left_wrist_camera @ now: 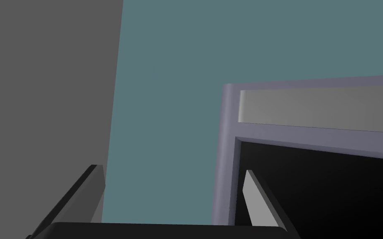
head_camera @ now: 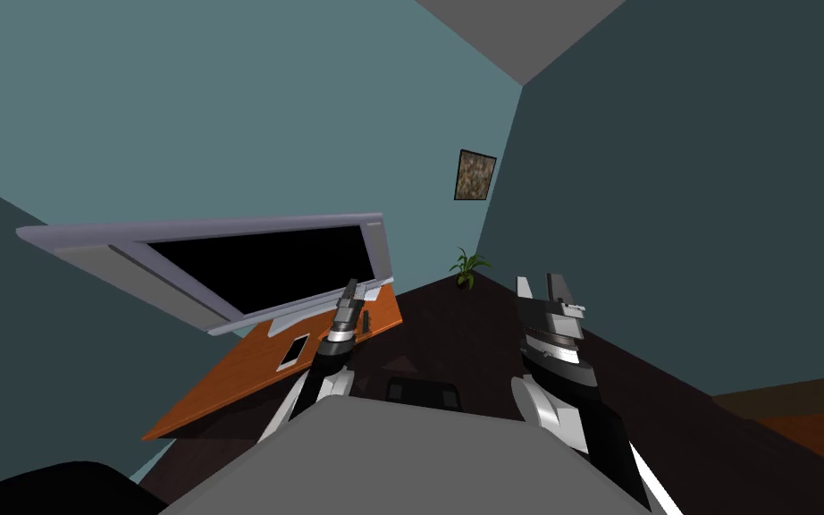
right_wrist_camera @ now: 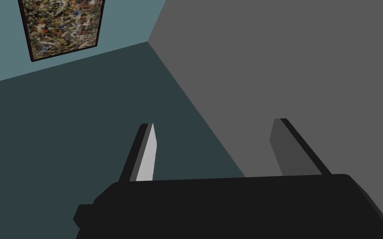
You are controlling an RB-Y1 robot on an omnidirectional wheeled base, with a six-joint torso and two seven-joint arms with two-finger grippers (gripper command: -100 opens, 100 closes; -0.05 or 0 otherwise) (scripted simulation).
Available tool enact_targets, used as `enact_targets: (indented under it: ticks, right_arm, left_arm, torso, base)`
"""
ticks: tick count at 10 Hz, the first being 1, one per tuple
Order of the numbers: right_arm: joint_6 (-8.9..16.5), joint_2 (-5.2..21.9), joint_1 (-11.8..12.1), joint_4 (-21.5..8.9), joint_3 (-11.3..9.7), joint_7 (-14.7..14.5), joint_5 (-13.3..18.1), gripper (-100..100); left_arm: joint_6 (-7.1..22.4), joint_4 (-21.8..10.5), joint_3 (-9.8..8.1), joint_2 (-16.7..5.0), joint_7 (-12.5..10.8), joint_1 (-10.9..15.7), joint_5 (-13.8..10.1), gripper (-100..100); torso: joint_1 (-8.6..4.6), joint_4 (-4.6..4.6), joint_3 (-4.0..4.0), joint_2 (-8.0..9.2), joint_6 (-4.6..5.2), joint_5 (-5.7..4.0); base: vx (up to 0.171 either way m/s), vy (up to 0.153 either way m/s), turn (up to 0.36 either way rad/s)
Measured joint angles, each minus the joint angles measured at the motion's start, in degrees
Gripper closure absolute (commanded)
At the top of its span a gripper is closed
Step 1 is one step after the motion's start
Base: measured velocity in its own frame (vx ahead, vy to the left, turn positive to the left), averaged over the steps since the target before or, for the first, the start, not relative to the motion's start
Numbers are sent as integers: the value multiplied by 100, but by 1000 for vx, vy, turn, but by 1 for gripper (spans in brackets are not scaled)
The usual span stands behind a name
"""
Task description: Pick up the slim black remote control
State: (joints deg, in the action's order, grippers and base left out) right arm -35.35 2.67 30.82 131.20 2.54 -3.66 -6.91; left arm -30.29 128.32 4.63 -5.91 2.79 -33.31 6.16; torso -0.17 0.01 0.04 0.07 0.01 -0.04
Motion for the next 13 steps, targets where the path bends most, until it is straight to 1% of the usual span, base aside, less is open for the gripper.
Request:
enact_targets:
  ticks: [1, 2, 3, 4, 5, 6, 7, 8, 9, 11, 12, 13]
  right_arm:
    - [0, 0, 0, 0, 0, 0, 0, 0]
    - [0, 0, 0, 0, 0, 0, 0, 0]
    - [0, 0, 0, 0, 0, 0, 0, 0]
    - [0, 0, 1, 0, 0, 0, 0, 0]
    - [0, 0, 0, 0, 0, 0, 0, 0]
    - [0, 0, 1, 0, 0, 0, 0, 0]
    - [0, 0, 0, 0, 0, 0, 0, 0]
    - [0, 0, 1, 0, 1, 0, 0, 0]
    - [0, 0, 1, 0, 0, 0, 0, 0]
    - [0, 0, 1, 0, 1, 0, 0, 0]
    - [0, 0, 0, 0, 0, 0, 0, 0]
    - [0, 0, 1, 0, 1, 0, 0, 0]
  left_arm:
    - [-7, -81, 11, -54, -54, -94, 9, -100]
    - [-127, -243, 124, -78, -73, -308, 73, -100]
    - [-146, -368, 192, -164, -134, -439, 129, -100]
    - [-138, -575, 172, -220, -197, -417, 134, -100]
    - [-86, -715, 249, -263, -238, -477, 199, -100]
    - [-109, -844, 280, -302, -270, -574, 221, -100]
    - [-156, -1019, 384, -318, -287, -673, 297, -100]
    - [-167, -1173, 434, -336, -301, -724, 334, -100]
    - [-158, -1279, 480, -429, -368, -844, 376, -100]
    - [-144, -1519, 475, -512, -460, -864, 387, -100]
    - [-180, -1782, 497, -564, -511, -828, 423, -100]
    - [-166, -1917, 530, -607, -556, -873, 451, -100]
  torso:
    - [4, 0, -1, -2, -2, 0]
    - [4, -1, -2, -4, -1, 1]
    - [2, -1, -4, -7, 0, 0]
    - [6, -2, -5, -10, -1, 1]
    - [3, -2, -7, -13, 0, 0]
    - [7, -2, -7, -12, -2, 1]
    - [5, -3, -7, -13, 0, 1]
    - [8, -2, -7, -12, -2, 1]
    - [7, -3, -8, -14, -1, 1]
    - [13, -2, -6, -10, -2, 2]
    - [9, -2, -7, -14, 1, 2]
    - [10, -3, -8, -14, -2, 1]
  base:
    - [6, -32, -49]
    - [10, -42, -99]
    - [10, -33, -50]
    - [21, -41, -98]
    - [18, -29, -46]
    - [23, -32, -96]
    - [17, -25, -54]
    - [27, -31, -110]
    - [23, -26, -51]
    - [15, -20, -73]
    - [25, -21, -61]
    - [37, -38, -110]
